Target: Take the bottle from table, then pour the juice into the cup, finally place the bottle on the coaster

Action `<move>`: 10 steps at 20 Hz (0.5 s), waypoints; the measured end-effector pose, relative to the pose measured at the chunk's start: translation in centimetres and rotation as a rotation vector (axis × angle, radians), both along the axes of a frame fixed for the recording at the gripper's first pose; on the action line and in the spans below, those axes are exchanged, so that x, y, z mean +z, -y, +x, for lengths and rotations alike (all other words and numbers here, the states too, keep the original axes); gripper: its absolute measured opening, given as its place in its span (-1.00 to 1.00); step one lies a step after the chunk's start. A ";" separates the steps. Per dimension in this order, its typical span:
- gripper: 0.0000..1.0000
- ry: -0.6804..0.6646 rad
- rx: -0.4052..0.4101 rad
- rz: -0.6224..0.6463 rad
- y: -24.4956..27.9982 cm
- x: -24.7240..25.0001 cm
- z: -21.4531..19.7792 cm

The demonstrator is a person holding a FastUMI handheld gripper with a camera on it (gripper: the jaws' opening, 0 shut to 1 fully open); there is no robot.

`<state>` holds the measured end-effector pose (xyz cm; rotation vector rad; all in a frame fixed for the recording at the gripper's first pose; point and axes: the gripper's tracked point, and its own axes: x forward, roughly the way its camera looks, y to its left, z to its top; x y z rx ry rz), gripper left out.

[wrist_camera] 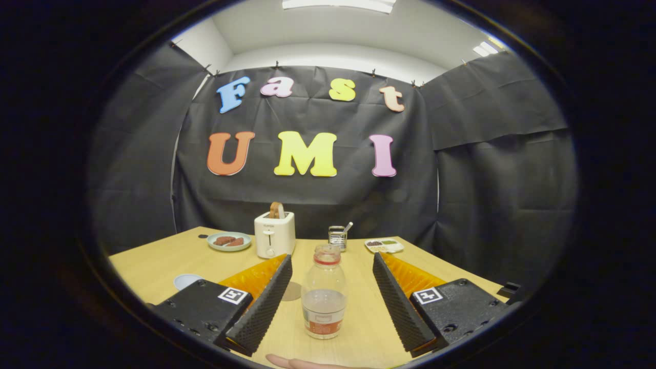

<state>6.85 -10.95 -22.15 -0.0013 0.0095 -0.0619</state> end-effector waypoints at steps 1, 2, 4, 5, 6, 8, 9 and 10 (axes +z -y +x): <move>1.00 -0.002 0.006 -0.001 -0.1 -0.7 0.3; 1.00 -0.010 0.008 0.001 0.0 -1.5 0.5; 1.00 -0.025 0.014 0.006 0.0 -3.0 1.1; 1.00 -0.024 0.015 0.004 0.1 -3.5 1.4; 1.00 -0.024 0.015 -0.002 0.1 -4.0 1.7; 1.00 -0.028 0.020 -0.012 0.0 -5.2 2.3; 1.00 -0.034 0.025 -0.014 -0.2 -5.8 2.7; 1.00 -0.039 0.031 -0.014 -0.3 -6.3 3.0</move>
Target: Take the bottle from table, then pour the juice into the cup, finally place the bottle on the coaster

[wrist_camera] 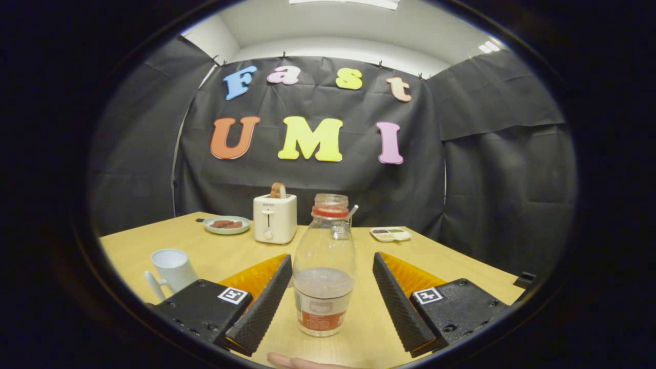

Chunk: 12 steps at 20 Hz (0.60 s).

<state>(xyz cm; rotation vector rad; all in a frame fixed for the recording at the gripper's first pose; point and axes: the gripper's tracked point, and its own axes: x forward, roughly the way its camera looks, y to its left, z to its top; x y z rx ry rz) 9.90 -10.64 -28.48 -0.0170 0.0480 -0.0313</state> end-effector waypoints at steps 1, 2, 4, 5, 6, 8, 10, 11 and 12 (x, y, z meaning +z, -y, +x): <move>1.00 0.000 0.003 0.002 -0.1 -0.4 0.3; 1.00 -0.002 0.005 0.004 -0.1 -0.8 0.5; 1.00 -0.005 0.015 0.022 -0.3 -1.5 1.0; 1.00 -0.008 0.017 0.021 -0.3 -1.9 1.3; 1.00 -0.011 0.012 0.016 -0.2 -2.2 1.5; 1.00 -0.018 0.011 0.012 -0.1 -2.8 2.3; 1.00 -0.033 0.018 0.015 -0.4 -3.3 3.0; 0.94 -0.036 0.016 0.024 -0.4 -3.5 3.6; 0.85 -0.047 0.009 0.026 -0.2 -3.8 4.1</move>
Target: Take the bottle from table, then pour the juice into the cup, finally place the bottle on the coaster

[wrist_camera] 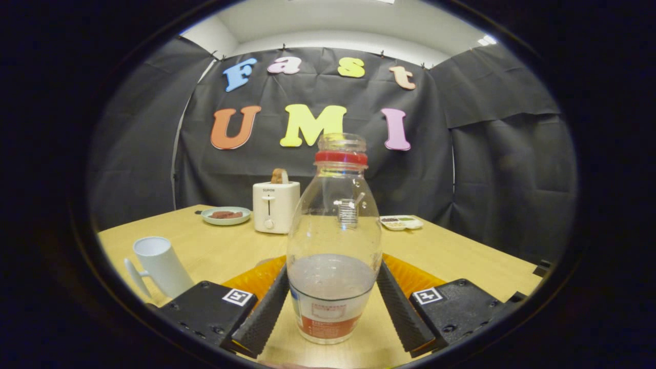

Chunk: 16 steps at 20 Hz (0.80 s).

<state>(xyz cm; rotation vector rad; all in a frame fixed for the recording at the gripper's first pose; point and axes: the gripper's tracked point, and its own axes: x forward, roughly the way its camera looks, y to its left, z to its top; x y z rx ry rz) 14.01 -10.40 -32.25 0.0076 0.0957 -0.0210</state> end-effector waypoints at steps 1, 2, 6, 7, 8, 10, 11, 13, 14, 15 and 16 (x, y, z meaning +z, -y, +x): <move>0.76 0.001 -0.017 0.013 0.3 0.3 -0.1; 0.68 0.000 -0.015 0.020 0.3 0.3 0.4; 0.63 0.006 0.005 -0.016 -0.1 1.3 -0.1; 0.63 0.012 0.009 -0.044 -0.1 1.7 -0.4; 0.63 0.021 0.015 -0.084 -0.2 2.4 -0.6; 0.63 0.048 0.042 -0.178 -0.9 3.9 -1.0; 0.63 0.050 0.046 -0.228 -0.8 4.2 -1.1; 0.63 0.042 0.073 -0.295 -1.5 5.0 -1.2; 0.63 0.035 0.073 -0.325 -1.4 5.4 -1.2; 0.63 0.035 0.070 -0.352 -1.4 5.9 -1.3; 0.63 0.036 0.061 -0.383 -1.3 6.4 -1.3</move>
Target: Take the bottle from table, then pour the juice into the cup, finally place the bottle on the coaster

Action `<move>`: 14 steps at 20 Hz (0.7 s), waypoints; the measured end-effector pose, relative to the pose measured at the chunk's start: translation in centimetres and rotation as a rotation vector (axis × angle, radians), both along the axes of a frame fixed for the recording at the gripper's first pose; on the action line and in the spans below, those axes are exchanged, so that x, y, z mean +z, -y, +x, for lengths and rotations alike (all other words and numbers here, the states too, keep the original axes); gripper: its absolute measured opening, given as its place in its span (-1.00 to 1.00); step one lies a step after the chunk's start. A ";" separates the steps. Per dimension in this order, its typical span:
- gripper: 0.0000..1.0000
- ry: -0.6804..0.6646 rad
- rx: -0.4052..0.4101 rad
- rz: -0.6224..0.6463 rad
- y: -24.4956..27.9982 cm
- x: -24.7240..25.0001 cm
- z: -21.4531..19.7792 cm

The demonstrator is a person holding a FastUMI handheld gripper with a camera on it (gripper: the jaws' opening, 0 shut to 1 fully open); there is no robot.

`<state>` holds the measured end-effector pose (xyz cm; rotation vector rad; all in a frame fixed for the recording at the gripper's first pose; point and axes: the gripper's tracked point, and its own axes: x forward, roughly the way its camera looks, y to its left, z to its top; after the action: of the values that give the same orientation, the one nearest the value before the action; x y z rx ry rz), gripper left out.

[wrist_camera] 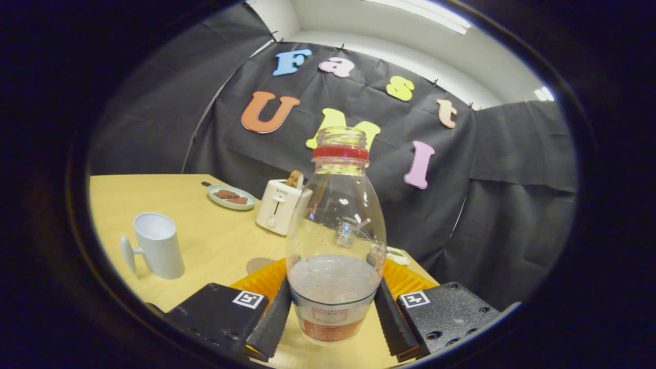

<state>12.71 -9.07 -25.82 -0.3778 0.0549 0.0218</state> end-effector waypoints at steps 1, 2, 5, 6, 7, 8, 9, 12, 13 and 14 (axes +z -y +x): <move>0.63 0.001 -0.014 -0.035 0.0 0.5 0.1; 0.63 -0.003 -0.027 -0.071 0.0 0.8 0.3; 0.63 -0.017 -0.035 -0.178 -0.5 1.6 0.4; 0.63 -0.004 -0.051 -0.216 -0.3 2.2 0.5; 0.63 -0.002 -0.060 -0.259 -0.4 2.6 0.6; 0.63 -0.003 -0.058 -0.306 -0.7 2.6 0.8; 0.63 -0.004 -0.057 -0.354 -1.0 2.8 0.9; 0.63 0.005 -0.064 -0.469 -1.4 2.9 0.8; 0.63 0.002 -0.064 -0.501 -1.5 2.8 0.9; 0.63 -0.001 -0.066 -0.535 -1.9 2.7 0.5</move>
<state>13.23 -7.20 -23.14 -0.9105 0.0737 -0.0599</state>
